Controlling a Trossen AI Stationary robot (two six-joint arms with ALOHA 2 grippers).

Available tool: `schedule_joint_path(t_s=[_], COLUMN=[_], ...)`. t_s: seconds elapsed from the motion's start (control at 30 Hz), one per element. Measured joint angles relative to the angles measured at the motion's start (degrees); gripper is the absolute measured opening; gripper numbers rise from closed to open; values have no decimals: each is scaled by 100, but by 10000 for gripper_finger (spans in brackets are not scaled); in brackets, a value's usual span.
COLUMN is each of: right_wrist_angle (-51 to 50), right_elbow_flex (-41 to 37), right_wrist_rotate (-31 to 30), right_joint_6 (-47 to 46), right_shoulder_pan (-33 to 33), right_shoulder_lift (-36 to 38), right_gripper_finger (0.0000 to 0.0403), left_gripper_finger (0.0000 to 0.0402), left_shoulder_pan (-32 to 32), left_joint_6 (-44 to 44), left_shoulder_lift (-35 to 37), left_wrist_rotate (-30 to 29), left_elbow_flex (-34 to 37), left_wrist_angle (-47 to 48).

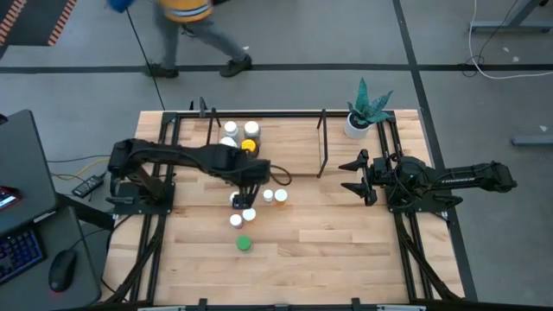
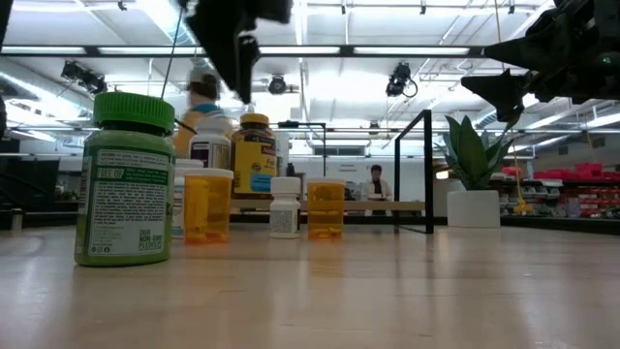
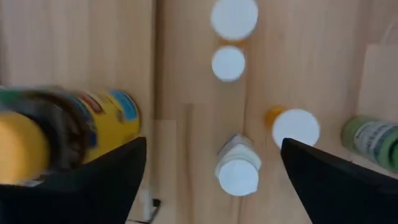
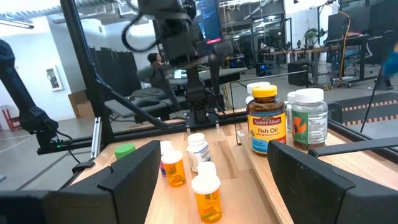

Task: Pick and place medicine bottles onto shelf by color
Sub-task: Put the right orange bottle on the shelf

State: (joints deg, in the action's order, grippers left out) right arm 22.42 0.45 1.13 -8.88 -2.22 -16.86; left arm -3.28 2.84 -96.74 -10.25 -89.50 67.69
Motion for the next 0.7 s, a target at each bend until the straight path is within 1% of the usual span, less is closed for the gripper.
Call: schedule_joint_path(t_s=[0.1, 0.23, 0.33, 0.47, 0.57, 0.7], right_wrist_angle=[6, 19, 21, 21, 21, 21], right_elbow_flex=[1, 0, 0, 0, 1, 2], right_wrist_rotate=[0, 0, 0, 0, 0, 0], right_joint_6=[-1, -2, 0, 0, -1, 0], right_shoulder_pan=[0, 0, 0, 0, 0, 0], right_shoulder_lift=[0, 0, 0, 0, 0, 0], right_gripper_finger=[303, 303, 303, 303, 303, 303], left_gripper_finger=[354, 337, 329, 322, 317, 309], left_shoulder_pan=[-26, -210, -445, -688, -779, -792], left_joint_6=[298, 728, 928, 1097, 1125, 1001], left_shoulder_lift=[379, 807, 1044, 1300, 1535, 1869], left_wrist_rotate=[81, 156, 114, -166, -317, -351], left_elbow_flex=[696, 1394, 1783, 2213, 2513, 2943], left_wrist_angle=[-403, -711, -841, -1066, -1422, -1827])
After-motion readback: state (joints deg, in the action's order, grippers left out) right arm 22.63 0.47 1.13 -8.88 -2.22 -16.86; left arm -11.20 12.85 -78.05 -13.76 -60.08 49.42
